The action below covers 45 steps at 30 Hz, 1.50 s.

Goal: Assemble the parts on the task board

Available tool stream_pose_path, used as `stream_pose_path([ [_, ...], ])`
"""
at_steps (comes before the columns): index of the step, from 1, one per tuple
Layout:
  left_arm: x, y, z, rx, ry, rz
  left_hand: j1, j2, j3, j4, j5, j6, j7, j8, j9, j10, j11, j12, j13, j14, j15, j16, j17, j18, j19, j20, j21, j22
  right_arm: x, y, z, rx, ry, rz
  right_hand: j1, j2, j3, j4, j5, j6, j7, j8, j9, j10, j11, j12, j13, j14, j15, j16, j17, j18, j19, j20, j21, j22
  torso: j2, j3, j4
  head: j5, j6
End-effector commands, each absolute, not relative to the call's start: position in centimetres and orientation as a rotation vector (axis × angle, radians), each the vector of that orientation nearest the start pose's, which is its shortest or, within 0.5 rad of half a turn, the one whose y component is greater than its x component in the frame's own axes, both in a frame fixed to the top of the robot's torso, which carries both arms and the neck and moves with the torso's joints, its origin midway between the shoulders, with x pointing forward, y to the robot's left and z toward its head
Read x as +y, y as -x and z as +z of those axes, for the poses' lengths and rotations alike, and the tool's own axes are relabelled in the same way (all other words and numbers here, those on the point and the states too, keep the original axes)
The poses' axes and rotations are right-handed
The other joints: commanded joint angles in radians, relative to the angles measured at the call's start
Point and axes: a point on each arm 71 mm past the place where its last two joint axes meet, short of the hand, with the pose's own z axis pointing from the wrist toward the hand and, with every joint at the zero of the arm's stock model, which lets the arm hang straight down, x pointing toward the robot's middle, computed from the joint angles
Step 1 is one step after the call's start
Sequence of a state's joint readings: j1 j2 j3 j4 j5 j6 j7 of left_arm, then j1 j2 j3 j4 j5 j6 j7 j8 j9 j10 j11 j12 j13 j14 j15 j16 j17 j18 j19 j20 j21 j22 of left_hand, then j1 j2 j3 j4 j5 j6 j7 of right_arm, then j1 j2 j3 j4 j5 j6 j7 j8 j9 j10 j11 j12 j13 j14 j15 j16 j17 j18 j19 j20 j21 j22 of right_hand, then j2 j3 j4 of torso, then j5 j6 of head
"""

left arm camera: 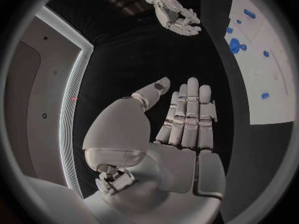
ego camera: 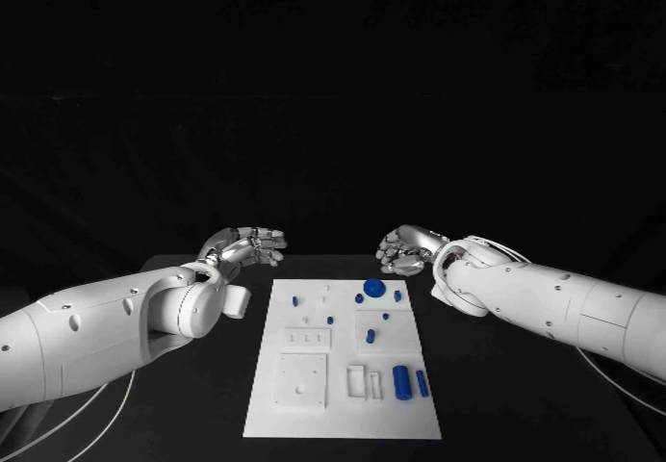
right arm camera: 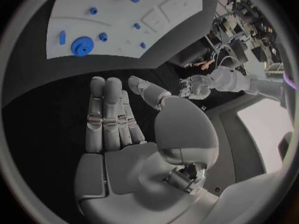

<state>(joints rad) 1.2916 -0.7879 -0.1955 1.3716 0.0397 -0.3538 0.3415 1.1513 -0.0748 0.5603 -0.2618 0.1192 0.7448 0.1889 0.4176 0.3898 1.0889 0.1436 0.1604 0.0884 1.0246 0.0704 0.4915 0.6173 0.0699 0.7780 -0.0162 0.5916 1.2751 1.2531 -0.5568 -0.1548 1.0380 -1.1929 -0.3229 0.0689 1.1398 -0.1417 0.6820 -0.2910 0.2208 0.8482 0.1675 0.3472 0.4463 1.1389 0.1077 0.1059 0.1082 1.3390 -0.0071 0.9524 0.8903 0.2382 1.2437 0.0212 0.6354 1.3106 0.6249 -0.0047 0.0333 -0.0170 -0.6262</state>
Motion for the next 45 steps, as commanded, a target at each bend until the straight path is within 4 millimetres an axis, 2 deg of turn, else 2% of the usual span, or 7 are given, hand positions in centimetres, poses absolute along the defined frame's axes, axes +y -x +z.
stream_pose_path([
  [1, 22.8, -50.9, -19.6, 1.499, 1.117, -1.384, -0.03, -0.001, -0.006, -0.002, -0.011, 0.005, 0.002, -0.009, -0.003, 0.013, 0.002, -0.008, 0.0, 0.008, -0.003, 0.01, 0.005, 0.009, 0.006, -0.007, 0.008, 0.002, -19.0, -56.1, -21.9, 1.676, 0.214, 0.498, 0.002, -0.009, -0.003, 0.001, -0.004, 0.005, -0.002, -0.006, -0.002, 0.007, -0.002, -0.012, -0.003, 0.012, -0.002, 0.06, 0.026, 0.024, 0.074, -0.062, 0.062, 0.026, 0.024, -0.002, 0.0139, -0.009, 0.008],
  [8, 22.1, -50.1, -19.3, 1.513, 1.107, -1.426, -0.078, -0.018, -0.039, -0.003, -0.037, -0.001, 0.006, -0.021, -0.006, 0.038, -0.006, -0.011, 0.004, 0.005, -0.007, 0.019, 0.011, 0.003, 0.005, -0.016, 0.013, 0.001, -18.2, -56.2, -21.9, 1.612, 0.289, 0.435, -0.01, -0.029, -0.003, 0.005, -0.012, -0.019, -0.024, -0.021, -0.008, 0.004, 0.002, -0.026, -0.006, 0.011, 0.002, 0.081, 0.012, 0.024, 0.072, -0.067, 0.095, 0.024, 0.06, -0.0075, 0.0313, -0.02, 0.024],
  [13, 21.8, -49.9, -19.1, 1.521, 1.104, -1.437, -0.084, -0.017, -0.044, -0.008, -0.037, 0.003, 0.004, -0.023, -0.006, 0.064, -0.017, -0.002, 0.01, 0.001, -0.006, 0.02, 0.011, 0.001, 0.002, -0.017, 0.014, -0.001, -17.5, -56.2, -22.2, 1.591, 0.322, 0.405, -0.019, -0.042, -0.005, 0.009, -0.043, -0.008, -0.018, -0.016, -0.006, 0.004, 0.003, -0.031, -0.007, 0.01, 0.003, 0.093, 0.002, 0.024, 0.072, -0.068, 0.108, 0.022, 0.085, -0.0119, 0.0408, -0.025, 0.039],
  [25, 21.0, -49.4, -18.7, 1.54, 1.096, -1.463, -0.091, -0.016, -0.048, -0.013, -0.037, 0.043, -0.013, -0.004, 0.013, 0.053, -0.012, -0.014, 0.008, -0.01, -0.003, 0.017, 0.009, -0.001, -0.006, -0.016, 0.012, -0.006, -16.5, -56.2, -23.2, 1.579, 0.36, 0.362, -0.012, -0.059, 0.025, 0.02, -0.095, 0.008, -0.017, -0.013, -0.008, 0.005, 0.005, -0.037, -0.009, 0.006, 0.006, 0.119, -0.025, 0.024, 0.07, -0.068, 0.129, 0.02, 0.124, -0.0168, 0.0535, -0.034, 0.048],
  [26, 20.9, -49.4, -18.7, 1.541, 1.095, -1.465, -0.091, -0.016, -0.048, -0.014, -0.037, 0.044, -0.013, -0.004, 0.014, 0.052, -0.011, -0.015, 0.008, -0.01, -0.003, 0.016, 0.009, -0.002, -0.007, -0.016, 0.012, -0.006, -16.4, -56.2, -23.3, 1.581, 0.363, 0.358, -0.011, -0.06, 0.028, 0.02, -0.097, 0.009, -0.017, -0.013, -0.008, 0.007, 0.005, -0.036, -0.009, 0.005, 0.006, 0.121, -0.027, 0.024, 0.069, -0.068, 0.13, 0.02, 0.127, -0.0177, 0.0561, -0.036, 0.049],
  [28, 20.8, -49.3, -18.6, 1.542, 1.095, -1.468, -0.092, -0.015, -0.048, -0.014, -0.037, 0.045, -0.013, -0.004, 0.016, 0.047, -0.008, -0.019, 0.007, -0.012, -0.002, 0.016, 0.008, -0.002, -0.008, -0.015, 0.011, -0.007, -16.4, -56.1, -23.4, 1.582, 0.37, 0.352, -0.011, -0.06, 0.03, 0.021, -0.1, 0.01, -0.017, -0.013, -0.008, 0.007, 0.005, -0.036, -0.009, 0.005, 0.005, 0.123, -0.029, 0.024, 0.069, -0.067, 0.131, 0.019, 0.138, -0.0232, 0.0721, -0.053, 0.057],
  [45, 20.6, -49.2, -18.6, 1.551, 1.103, -1.476, -0.098, -0.015, -0.049, -0.013, -0.037, 0.045, -0.013, -0.006, 0.021, 0.034, -0.002, -0.029, 0.004, -0.014, 0.0, 0.015, 0.007, -0.002, -0.011, -0.013, 0.011, -0.01, -17.1, -56.6, -23.6, 1.552, 0.366, 0.302, -0.005, -0.079, 0.07, 0.039, -0.138, 0.031, -0.02, -0.009, -0.01, 0.024, 0.0, -0.033, -0.005, 0.0, 0.001, 0.145, -0.059, 0.024, 0.065, -0.063, 0.143, 0.018, 0.188, -0.0264, 0.081, -0.064, 0.08],
])
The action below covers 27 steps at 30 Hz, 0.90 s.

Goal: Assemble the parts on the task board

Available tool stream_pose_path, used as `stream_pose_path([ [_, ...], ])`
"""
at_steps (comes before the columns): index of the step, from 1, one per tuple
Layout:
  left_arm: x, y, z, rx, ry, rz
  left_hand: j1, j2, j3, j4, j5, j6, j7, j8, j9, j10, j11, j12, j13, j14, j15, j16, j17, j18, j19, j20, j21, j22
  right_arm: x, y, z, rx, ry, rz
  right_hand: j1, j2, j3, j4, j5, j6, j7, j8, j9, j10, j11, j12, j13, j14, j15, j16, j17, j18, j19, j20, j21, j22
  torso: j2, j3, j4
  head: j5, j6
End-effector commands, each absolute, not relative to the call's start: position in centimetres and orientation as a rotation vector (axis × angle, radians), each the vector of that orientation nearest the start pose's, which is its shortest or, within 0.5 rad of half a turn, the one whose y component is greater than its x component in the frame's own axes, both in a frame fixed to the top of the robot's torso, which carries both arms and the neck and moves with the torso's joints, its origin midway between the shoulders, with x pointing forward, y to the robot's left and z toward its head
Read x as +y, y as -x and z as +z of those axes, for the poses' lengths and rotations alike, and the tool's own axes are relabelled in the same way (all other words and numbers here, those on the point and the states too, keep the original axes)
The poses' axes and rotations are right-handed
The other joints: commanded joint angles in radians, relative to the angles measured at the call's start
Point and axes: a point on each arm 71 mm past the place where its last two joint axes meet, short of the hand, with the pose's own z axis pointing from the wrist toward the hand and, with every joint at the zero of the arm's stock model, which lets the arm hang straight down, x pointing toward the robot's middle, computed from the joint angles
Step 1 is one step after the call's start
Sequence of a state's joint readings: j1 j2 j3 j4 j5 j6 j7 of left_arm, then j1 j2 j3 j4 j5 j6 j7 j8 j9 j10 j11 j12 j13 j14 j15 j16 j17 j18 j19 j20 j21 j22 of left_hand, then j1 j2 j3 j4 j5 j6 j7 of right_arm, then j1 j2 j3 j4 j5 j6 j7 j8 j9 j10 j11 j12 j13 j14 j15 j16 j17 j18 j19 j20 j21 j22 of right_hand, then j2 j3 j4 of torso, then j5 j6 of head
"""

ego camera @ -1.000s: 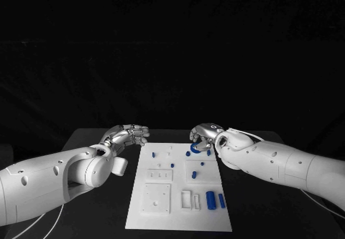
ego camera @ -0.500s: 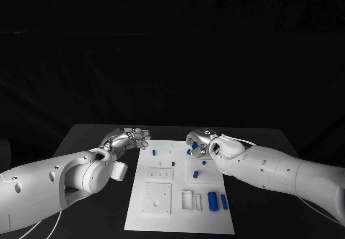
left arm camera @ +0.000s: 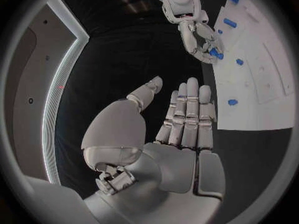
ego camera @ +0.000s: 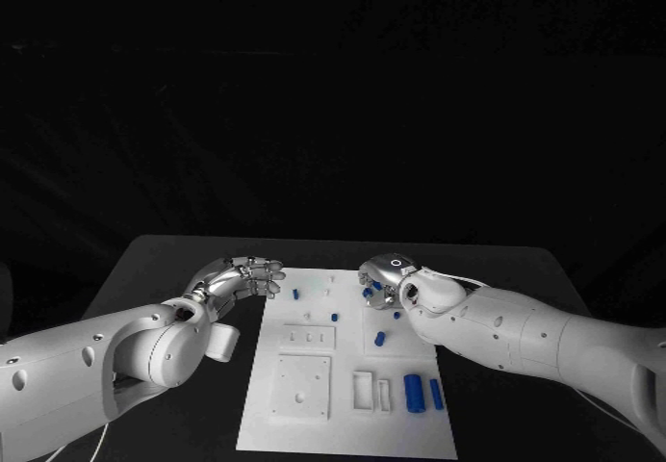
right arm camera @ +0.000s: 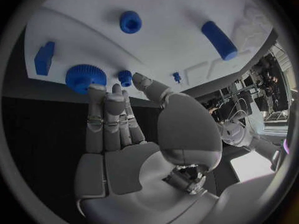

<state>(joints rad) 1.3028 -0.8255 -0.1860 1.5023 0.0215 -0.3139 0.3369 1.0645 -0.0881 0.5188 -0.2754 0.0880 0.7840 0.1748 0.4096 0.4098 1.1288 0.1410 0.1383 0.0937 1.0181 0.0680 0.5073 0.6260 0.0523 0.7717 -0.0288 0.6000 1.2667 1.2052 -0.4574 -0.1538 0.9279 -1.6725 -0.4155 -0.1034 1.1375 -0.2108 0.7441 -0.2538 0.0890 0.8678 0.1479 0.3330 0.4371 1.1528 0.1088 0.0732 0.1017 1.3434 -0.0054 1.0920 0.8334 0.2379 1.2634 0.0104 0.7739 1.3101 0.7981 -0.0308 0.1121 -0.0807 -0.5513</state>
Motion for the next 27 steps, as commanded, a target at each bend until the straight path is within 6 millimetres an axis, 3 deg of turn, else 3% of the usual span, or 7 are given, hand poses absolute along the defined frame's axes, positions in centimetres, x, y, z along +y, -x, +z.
stream_pose_path([
  [1, 20.6, -49.23, -18.56, 1.552, 1.103, -1.476, -0.011, -0.001, -0.008, 0.001, -0.005, 0.006, 0.001, 0.002, 0.001, -0.006, 0.001, -0.007, -0.002, -0.007, 0.002, -0.001, -0.002, 0.016, -0.005, -0.001, 0.003, -0.001, -17.09, -56.6, -23.58, 1.551, 0.366, 0.302, -0.002, -0.01, 0.009, 0.002, -0.007, 0.012, -0.001, 0.005, -0.001, 0.012, -0.001, 0.0, 0.002, -0.005, -0.001, 0.007, -0.003, 0.024, 0.045, -0.052, 0.005, 0.019, 0.017, -0.0002, 0.0025, -0.001, 0.006],
  [8, 20.71, -49.19, -18.53, 1.552, 1.106, -1.474, -0.012, -0.001, -0.008, 0.002, -0.005, 0.006, 0.001, 0.002, 0.002, -0.006, 0.001, -0.007, -0.001, -0.007, 0.002, -0.001, -0.002, 0.016, -0.005, -0.001, 0.003, -0.002, -17.81, -56.68, -23.58, 1.55, 0.365, 0.274, 0.0, -0.01, 0.017, 0.005, -0.011, 0.021, 0.0, 0.008, 0.0, 0.021, -0.004, 0.003, 0.006, -0.006, -0.004, 0.012, -0.01, 0.024, 0.046, -0.053, 0.008, 0.019, 0.027, 0.0001, 0.004, -0.003, 0.01],
  [13, 20.8, -49.23, -18.55, 1.552, 1.107, -1.471, -0.013, -0.001, -0.008, 0.002, -0.005, 0.006, 0.001, 0.002, 0.002, -0.006, 0.001, -0.007, -0.001, -0.007, 0.002, -0.001, -0.002, 0.016, -0.005, -0.001, 0.003, -0.002, -17.93, -56.61, -23.61, 1.554, 0.368, 0.273, 0.001, -0.01, 0.023, 0.007, -0.014, 0.03, 0.0, 0.011, 0.0, 0.033, -0.008, 0.006, 0.01, -0.007, -0.007, 0.018, -0.017, 0.024, 0.046, -0.053, 0.012, 0.019, 0.038, -0.0008, -0.0004, 0.0, 0.018],
  [27, 20.96, -49.3, -18.58, 1.552, 1.109, -1.466, -0.013, -0.001, -0.008, 0.003, -0.005, 0.006, 0.001, 0.001, 0.003, -0.006, 0.001, -0.007, -0.001, -0.007, 0.002, -0.001, -0.002, 0.016, -0.005, -0.001, 0.003, -0.002, -17.74, -56.33, -23.39, 1.524, 0.383, 0.285, 0.018, 0.006, 0.056, 0.001, -0.03, 0.088, -0.012, 0.032, 0.01, 0.103, -0.035, 0.034, 0.05, -0.01, -0.034, 0.045, -0.04, 0.024, 0.055, -0.06, 0.045, 0.023, 0.057, -0.0028, -0.0013, -0.002, 0.035],
])
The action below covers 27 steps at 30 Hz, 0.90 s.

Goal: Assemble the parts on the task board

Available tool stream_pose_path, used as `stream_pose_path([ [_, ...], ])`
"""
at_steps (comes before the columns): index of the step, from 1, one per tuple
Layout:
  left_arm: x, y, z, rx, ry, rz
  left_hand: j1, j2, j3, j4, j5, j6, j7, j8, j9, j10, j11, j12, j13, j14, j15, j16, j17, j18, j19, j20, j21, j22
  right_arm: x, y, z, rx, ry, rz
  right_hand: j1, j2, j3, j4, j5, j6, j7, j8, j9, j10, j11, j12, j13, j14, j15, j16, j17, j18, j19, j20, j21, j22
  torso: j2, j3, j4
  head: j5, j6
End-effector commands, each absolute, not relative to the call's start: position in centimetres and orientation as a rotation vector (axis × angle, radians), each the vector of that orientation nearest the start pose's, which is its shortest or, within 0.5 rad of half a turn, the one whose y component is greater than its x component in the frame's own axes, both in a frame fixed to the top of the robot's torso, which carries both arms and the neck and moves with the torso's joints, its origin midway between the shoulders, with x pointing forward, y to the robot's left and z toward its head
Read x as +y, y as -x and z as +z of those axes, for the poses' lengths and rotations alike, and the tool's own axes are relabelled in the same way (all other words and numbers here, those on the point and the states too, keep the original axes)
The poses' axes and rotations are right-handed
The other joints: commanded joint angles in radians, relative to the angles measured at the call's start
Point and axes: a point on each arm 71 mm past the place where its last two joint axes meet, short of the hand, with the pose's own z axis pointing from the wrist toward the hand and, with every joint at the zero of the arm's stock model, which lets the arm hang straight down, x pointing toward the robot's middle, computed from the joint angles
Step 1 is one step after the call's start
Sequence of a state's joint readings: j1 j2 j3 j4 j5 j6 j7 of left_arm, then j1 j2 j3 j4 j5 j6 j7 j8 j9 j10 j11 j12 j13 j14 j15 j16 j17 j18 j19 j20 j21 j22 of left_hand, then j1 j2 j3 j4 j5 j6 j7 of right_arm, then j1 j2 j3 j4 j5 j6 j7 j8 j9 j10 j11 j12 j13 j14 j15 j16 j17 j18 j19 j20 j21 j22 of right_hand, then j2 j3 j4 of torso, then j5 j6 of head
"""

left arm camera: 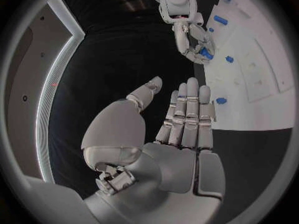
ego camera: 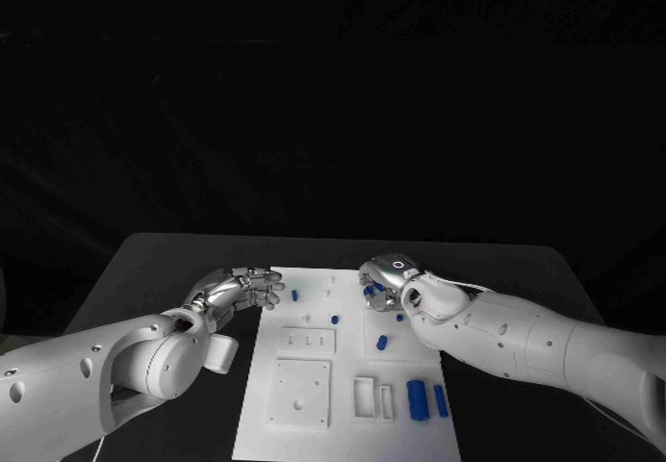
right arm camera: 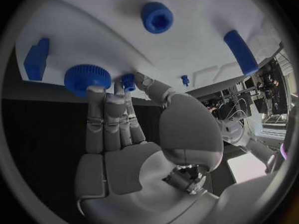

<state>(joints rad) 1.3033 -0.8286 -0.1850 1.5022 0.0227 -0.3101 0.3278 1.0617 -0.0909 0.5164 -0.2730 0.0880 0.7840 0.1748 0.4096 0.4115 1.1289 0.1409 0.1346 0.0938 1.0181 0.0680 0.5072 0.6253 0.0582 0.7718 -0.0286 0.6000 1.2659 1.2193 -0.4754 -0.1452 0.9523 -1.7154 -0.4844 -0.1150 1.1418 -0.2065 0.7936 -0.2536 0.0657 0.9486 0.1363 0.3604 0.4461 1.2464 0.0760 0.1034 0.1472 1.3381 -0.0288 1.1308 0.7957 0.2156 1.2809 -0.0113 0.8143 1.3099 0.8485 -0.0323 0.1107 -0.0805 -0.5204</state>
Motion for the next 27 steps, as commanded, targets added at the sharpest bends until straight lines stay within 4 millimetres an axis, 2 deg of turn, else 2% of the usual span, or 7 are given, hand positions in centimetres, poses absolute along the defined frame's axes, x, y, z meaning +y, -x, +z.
stream_pose_path([
  [1, 21.0, -49.3, -18.6, 1.552, 1.11, -1.465, -0.011, 0.002, -0.006, 0.0, -0.005, 0.006, 0.001, 0.001, 0.001, -0.006, 0.001, -0.004, -0.002, -0.007, 0.002, 0.0, -0.001, 0.01, -0.005, -0.001, 0.003, -0.001, -17.7, -56.3, -23.3, 1.519, 0.381, 0.286, 0.015, 0.004, 0.009, -0.001, -0.007, 0.012, -0.002, 0.006, 0.003, 0.014, -0.004, 0.005, 0.009, -0.005, -0.012, 0.008, -0.005, 0.046, 0.037, -0.039, 0.01, 0.023, 0.007, -0.0014, 0.0002, -0.002, 0.005],
  [6, 21.0, -49.3, -18.6, 1.552, 1.111, -1.464, -0.01, 0.003, -0.005, 0.0, -0.005, 0.006, 0.001, 0.001, 0.001, -0.006, 0.001, -0.004, -0.001, -0.007, 0.002, 0.0, -0.001, 0.01, -0.005, -0.001, 0.004, -0.001, -17.4, -56.1, -22.9, 1.461, 0.369, 0.316, 0.026, 0.024, 0.028, -0.016, -0.009, 0.042, -0.015, 0.018, 0.013, 0.042, -0.016, 0.017, 0.034, -0.006, -0.024, 0.021, -0.015, 0.046, 0.041, -0.043, 0.044, 0.025, 0.012, -0.0017, -0.0016, 0.001, 0.009],
  [10, 21.1, -49.3, -18.6, 1.55, 1.111, -1.461, -0.01, 0.003, -0.005, 0.0, -0.005, 0.006, 0.001, 0.001, 0.002, -0.006, 0.001, -0.004, -0.001, -0.007, 0.002, 0.0, -0.001, 0.01, -0.005, -0.001, 0.004, -0.001, -17.1, -55.8, -22.6, 1.433, 0.358, 0.334, 0.03, 0.031, 0.042, -0.027, -0.011, 0.069, -0.026, 0.029, 0.025, 0.07, -0.029, 0.028, 0.056, -0.011, -0.037, 0.028, -0.023, 0.046, 0.04, -0.046, 0.079, 0.025, 0.016, -0.0016, -0.0017, 0.002, 0.013],
  [12, 21.1, -49.3, -18.6, 1.549, 1.112, -1.459, -0.01, 0.003, -0.005, 0.0, -0.005, 0.006, 0.001, 0.001, 0.002, -0.006, 0.001, -0.004, -0.001, -0.007, 0.002, 0.0, -0.001, 0.01, -0.005, -0.001, 0.004, -0.001, -17.0, -55.7, -22.6, 1.429, 0.355, 0.34, 0.028, 0.031, 0.047, -0.028, -0.013, 0.078, -0.029, 0.032, 0.03, 0.08, -0.034, 0.033, 0.067, -0.013, -0.042, 0.03, -0.027, 0.046, 0.035, -0.048, 0.092, 0.024, 0.02, -0.0061, 0.0085, -0.008, 0.018],
  [13, 21.2, -49.3, -18.6, 1.548, 1.112, -1.458, -0.01, 0.003, -0.005, 0.0, -0.005, 0.006, 0.001, 0.001, 0.002, -0.006, 0.001, -0.004, -0.001, -0.007, 0.002, 0.0, -0.001, 0.01, -0.005, -0.001, 0.004, -0.002, -17.0, -55.6, -22.5, 1.424, 0.353, 0.343, 0.027, 0.031, 0.049, -0.028, -0.014, 0.08, -0.03, 0.032, 0.032, 0.082, -0.036, 0.033, 0.071, -0.013, -0.043, 0.032, -0.029, 0.046, 0.033, -0.049, 0.096, 0.024, 0.021, -0.0074, 0.0101, -0.01, 0.019],
  [27, 21.4, -49.4, -18.4, 1.539, 1.114, -1.45, -0.01, 0.004, -0.005, 0.001, -0.004, 0.007, 0.0, 0.001, 0.003, -0.005, 0.001, -0.003, -0.001, -0.007, 0.002, 0.0, -0.001, 0.01, -0.005, -0.001, 0.004, -0.002, -15.3, -55.6, -20.1, 1.341, 0.316, 0.373, 0.027, 0.026, 0.056, -0.03, -0.015, 0.09, -0.035, 0.034, 0.042, 0.09, -0.041, 0.036, 0.092, -0.016, -0.048, 0.037, -0.038, 0.046, 0.025, -0.053, 0.114, 0.022, 0.028, -0.0076, 0.0075, -0.006, 0.034],
])
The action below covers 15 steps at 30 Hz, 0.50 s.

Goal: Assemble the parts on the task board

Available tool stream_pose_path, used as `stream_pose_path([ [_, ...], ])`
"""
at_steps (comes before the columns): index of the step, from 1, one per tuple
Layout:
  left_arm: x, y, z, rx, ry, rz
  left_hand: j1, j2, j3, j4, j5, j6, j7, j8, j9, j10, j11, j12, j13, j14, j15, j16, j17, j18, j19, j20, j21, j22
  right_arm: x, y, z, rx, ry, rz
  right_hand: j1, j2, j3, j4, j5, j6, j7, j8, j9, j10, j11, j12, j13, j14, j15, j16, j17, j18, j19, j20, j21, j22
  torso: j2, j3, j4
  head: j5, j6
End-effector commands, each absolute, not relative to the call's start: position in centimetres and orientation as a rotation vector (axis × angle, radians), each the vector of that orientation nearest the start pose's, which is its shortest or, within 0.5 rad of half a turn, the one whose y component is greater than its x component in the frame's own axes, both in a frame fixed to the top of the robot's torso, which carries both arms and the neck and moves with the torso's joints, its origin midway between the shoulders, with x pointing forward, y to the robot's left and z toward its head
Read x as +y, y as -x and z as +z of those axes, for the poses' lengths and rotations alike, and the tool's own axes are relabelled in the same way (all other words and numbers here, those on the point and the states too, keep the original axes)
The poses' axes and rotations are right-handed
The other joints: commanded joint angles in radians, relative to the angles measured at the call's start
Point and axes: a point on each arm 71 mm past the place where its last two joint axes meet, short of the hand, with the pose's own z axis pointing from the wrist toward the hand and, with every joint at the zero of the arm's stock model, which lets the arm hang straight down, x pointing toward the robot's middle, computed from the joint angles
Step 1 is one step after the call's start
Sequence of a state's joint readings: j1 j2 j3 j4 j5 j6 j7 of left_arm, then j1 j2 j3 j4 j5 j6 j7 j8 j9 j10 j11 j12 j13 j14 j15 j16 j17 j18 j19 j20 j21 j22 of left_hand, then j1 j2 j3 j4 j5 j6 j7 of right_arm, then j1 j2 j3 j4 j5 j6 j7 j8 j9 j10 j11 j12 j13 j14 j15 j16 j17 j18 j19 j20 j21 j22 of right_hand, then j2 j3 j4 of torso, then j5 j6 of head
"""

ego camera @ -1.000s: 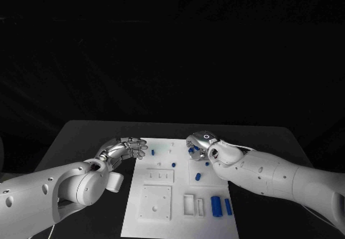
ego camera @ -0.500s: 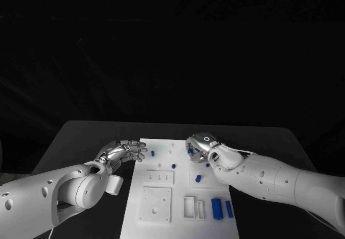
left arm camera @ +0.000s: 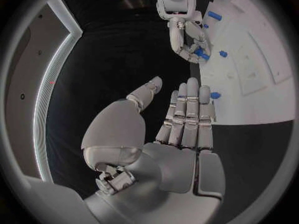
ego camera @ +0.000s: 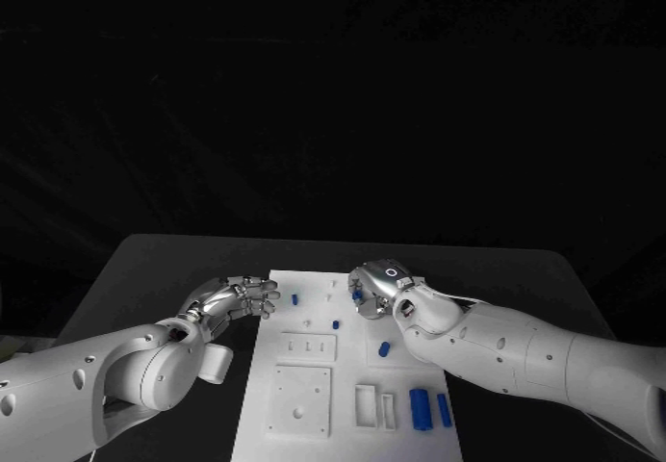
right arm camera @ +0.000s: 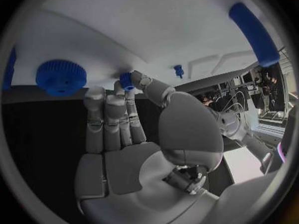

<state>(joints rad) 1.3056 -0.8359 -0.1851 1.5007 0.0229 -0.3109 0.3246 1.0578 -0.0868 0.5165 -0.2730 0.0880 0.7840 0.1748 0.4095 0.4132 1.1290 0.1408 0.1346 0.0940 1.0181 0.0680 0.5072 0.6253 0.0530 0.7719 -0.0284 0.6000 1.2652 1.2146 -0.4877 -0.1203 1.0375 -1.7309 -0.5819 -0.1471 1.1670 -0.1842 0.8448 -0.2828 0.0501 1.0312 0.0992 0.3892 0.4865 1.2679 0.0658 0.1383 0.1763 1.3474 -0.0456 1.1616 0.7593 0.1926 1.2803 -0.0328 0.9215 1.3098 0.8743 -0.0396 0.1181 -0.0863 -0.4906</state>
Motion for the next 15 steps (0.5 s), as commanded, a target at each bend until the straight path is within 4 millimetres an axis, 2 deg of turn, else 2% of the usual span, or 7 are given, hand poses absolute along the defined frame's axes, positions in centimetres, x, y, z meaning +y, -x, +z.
stream_pose_path([
  [1, 21.3, -49.4, -18.4, 1.539, 1.114, -1.451, -0.007, 0.0, -0.005, 0.001, -0.004, 0.007, 0.0, 0.001, 0.001, -0.005, 0.001, -0.003, -0.001, -0.007, 0.002, 0.0, -0.001, 0.016, -0.005, -0.001, 0.004, -0.001, -15.2, -55.6, -19.9, 1.337, 0.315, 0.374, 0.002, 0.004, 0.005, -0.001, 0.001, 0.007, 0.002, 0.005, 0.001, 0.069, -0.03, 0.001, 0.063, -0.025, -0.031, 0.006, -0.001, 0.069, 0.025, -0.032, 0.007, 0.022, 0.003, -0.0006, 0.0004, 0.0, 0.005],
  [15, 21.1, -49.4, -18.4, 1.54, 1.112, -1.454, -0.006, -0.001, -0.005, 0.0, -0.004, 0.007, 0.0, 0.001, 0.002, -0.005, 0.001, -0.004, -0.001, -0.006, 0.001, 0.0, -0.001, 0.016, -0.005, -0.001, 0.004, -0.001, -12.9, -56.0, -18.6, 1.298, 0.303, 0.389, 0.003, -0.002, 0.009, 0.001, 0.0, 0.009, 0.001, 0.004, 0.004, 0.068, -0.031, -0.001, 0.069, -0.026, -0.032, 0.007, -0.005, 0.069, 0.022, -0.033, 0.012, 0.021, 0.008, -0.0003, 0.0029, 0.001, 0.017],
])
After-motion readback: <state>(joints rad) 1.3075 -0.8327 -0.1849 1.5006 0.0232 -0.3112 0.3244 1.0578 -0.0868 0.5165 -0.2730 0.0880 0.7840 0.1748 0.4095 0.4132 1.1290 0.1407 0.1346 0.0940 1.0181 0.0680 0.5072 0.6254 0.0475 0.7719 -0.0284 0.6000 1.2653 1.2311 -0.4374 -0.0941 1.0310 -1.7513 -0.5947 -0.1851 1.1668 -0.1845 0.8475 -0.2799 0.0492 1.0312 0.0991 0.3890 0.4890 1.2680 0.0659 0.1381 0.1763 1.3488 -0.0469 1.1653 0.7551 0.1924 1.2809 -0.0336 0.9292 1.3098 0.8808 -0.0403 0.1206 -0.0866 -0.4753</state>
